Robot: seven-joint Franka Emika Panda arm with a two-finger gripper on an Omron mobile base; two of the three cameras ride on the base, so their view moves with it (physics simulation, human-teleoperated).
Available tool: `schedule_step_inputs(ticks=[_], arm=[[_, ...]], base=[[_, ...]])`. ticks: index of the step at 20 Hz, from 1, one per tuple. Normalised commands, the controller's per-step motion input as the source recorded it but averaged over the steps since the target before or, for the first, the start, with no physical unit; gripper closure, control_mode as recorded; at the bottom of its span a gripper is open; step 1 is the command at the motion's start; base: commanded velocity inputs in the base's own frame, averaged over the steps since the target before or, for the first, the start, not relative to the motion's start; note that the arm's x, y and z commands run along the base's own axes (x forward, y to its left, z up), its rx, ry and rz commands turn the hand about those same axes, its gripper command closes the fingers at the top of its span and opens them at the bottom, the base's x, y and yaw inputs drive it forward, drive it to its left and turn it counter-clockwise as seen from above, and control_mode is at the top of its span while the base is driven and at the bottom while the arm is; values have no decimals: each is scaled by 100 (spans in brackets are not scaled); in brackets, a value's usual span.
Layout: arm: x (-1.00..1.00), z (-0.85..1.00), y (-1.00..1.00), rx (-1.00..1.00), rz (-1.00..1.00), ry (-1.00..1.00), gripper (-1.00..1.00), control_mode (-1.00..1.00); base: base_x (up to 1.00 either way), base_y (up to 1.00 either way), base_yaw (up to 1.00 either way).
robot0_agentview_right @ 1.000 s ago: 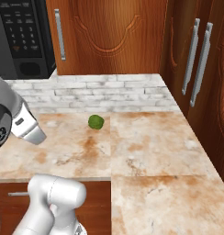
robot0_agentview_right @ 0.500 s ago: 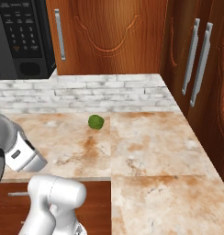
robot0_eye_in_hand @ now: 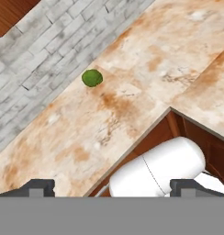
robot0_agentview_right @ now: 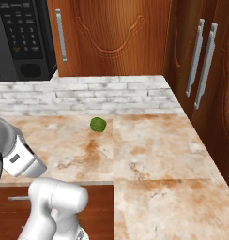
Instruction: Close all open cabinet doors.
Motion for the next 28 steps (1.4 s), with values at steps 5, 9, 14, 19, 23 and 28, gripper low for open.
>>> schedule_step_inputs(ticks=[5,9,14,19,23,28], arm=[[0,0,0,0,0,0,-100,-100],[0,-4,9,0,0,0,-100,-100],[0,-13,27,0,0,2,-100,-100],[0,-13,34,-1,0,2,-100,-100],[0,-13,28,0,0,0,-100,-100],[0,-3,5,0,0,0,-100,100]], base=[[0,0,0],[0,0,0],[0,0,0],[0,0,0],[0,0,0],[0,14,0]])
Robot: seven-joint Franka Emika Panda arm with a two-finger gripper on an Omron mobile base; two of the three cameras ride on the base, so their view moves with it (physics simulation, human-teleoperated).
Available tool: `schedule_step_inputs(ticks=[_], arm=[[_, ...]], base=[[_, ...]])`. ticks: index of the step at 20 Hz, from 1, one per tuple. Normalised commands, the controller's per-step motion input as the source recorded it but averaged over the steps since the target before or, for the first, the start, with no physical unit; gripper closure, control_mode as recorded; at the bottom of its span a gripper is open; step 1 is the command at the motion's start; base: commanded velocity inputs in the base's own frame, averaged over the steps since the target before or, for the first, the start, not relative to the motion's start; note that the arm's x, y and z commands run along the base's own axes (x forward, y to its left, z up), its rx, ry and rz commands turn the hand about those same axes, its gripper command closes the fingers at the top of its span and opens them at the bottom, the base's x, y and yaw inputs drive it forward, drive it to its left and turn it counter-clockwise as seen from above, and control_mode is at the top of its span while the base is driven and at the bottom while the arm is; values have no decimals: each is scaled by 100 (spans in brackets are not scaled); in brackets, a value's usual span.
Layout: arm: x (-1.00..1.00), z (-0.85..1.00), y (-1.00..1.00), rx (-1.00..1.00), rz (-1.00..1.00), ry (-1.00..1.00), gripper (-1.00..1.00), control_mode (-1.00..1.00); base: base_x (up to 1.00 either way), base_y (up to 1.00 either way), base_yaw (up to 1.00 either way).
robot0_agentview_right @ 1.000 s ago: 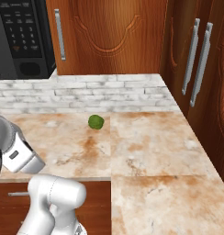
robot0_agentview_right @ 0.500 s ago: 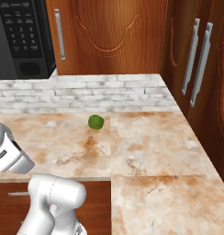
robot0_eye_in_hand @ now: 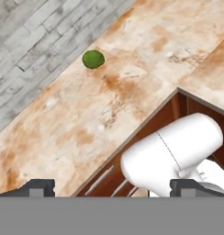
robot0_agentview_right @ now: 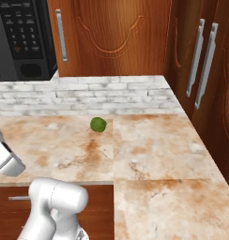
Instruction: Close all open cabinet doors.
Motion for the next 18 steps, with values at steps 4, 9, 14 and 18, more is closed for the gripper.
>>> schedule_step_inputs(ticks=[4,9,14,18], arm=[[0,0,0,0,0,0,-100,100],[0,0,0,0,0,0,-100,100],[0,0,0,0,0,0,-100,100],[0,0,0,0,0,0,-100,100]], base=[[-25,6,-1],[-84,6,-8],[-70,46,-14],[-51,59,-18]])
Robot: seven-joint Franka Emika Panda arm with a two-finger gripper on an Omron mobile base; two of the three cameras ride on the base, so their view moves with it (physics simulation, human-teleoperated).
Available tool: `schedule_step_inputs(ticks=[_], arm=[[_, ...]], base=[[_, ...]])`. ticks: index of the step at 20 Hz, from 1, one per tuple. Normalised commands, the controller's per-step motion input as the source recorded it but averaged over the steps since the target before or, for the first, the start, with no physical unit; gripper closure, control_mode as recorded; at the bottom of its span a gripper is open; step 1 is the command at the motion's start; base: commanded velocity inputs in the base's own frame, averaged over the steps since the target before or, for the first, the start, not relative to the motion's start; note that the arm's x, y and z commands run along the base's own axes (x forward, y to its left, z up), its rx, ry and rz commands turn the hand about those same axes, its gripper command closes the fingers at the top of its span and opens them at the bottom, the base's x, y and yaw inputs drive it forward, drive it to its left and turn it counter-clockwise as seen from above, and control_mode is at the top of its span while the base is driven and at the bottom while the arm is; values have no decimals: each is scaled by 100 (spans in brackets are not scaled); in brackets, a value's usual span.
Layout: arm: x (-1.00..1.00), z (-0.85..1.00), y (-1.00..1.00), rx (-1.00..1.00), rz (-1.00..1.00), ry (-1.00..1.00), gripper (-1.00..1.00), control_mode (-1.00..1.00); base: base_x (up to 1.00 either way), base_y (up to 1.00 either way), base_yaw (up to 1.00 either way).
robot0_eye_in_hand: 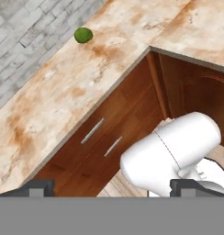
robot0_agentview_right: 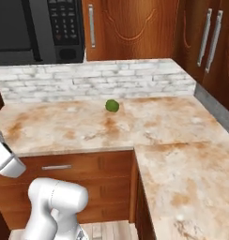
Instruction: Close all open cabinet doors.
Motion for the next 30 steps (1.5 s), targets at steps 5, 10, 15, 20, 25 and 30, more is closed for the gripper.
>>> schedule_step_inputs(ticks=[5,10,15,20,25,30], arm=[[0,0,0,0,0,0,-100,100],[0,0,0,0,0,0,-100,100],[0,0,0,0,0,0,-100,100],[0,0,0,0,0,0,-100,100],[0,0,0,0,0,0,-100,100],[0,0,0,0,0,0,-100,100]], base=[[-45,44,-26],[-60,10,-46],[-52,9,-64],[-42,9,-67],[-31,15,-67],[-7,20,-66]])
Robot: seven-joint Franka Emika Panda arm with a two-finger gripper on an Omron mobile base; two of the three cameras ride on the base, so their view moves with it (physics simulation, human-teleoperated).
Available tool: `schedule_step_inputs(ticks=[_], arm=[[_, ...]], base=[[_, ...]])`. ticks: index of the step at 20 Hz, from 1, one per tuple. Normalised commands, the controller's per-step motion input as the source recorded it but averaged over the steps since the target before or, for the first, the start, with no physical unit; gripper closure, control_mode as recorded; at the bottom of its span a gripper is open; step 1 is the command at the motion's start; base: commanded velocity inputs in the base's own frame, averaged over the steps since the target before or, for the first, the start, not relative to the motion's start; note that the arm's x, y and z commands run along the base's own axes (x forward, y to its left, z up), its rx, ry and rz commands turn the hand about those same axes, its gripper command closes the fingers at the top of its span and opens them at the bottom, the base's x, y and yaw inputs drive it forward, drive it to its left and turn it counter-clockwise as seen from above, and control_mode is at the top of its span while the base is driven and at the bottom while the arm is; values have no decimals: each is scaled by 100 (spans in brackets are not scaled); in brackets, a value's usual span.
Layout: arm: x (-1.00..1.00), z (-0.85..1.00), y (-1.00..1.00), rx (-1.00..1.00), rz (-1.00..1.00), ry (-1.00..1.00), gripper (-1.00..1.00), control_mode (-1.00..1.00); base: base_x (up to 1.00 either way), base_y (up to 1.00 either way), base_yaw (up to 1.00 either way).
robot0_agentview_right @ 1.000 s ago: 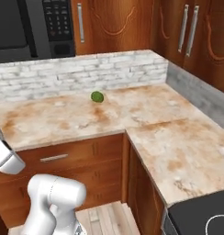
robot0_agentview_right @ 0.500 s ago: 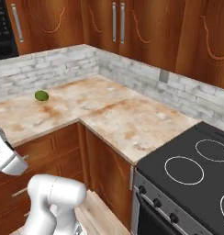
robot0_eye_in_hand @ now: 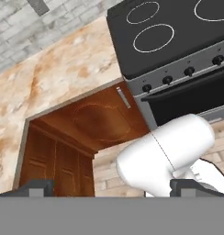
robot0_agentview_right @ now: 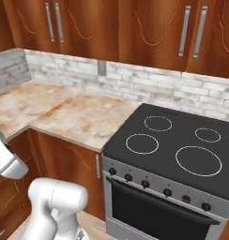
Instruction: Close all open cabinet doors.
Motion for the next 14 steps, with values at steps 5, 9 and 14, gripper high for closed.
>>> schedule_step_inputs(ticks=[5,9,14], arm=[[0,0,0,0,0,0,-100,100],[0,0,0,0,0,0,-100,100],[0,0,0,0,0,0,-100,100]], base=[[2,-1,-60],[0,0,-62],[4,0,-64]])
